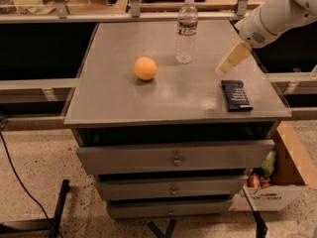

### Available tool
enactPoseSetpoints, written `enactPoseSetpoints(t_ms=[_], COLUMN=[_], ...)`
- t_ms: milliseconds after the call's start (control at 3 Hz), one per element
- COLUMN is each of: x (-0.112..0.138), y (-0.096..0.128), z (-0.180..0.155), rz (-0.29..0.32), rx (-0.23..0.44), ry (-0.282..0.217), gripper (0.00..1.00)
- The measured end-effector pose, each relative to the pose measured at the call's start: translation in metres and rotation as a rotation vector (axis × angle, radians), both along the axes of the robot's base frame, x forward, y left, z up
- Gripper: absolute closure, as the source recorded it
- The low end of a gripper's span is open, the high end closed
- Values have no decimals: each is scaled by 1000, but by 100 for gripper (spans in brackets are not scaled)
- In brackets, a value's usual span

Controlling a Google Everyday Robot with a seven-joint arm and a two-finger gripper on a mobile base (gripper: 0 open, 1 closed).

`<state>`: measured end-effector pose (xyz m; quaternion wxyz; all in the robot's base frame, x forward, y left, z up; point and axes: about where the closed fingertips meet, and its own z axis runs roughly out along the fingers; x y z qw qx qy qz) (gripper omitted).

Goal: Knock water bottle over

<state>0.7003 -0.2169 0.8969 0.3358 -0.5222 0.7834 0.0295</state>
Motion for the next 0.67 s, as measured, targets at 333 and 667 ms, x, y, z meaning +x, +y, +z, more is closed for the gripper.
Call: enactPoseSetpoints(t_ms=[333,667], x=[16,36], y=[8,24], z=[13,21], rz=[-20,-10], rx=[155,291], ry=[-80,-148], gripper=[0,0])
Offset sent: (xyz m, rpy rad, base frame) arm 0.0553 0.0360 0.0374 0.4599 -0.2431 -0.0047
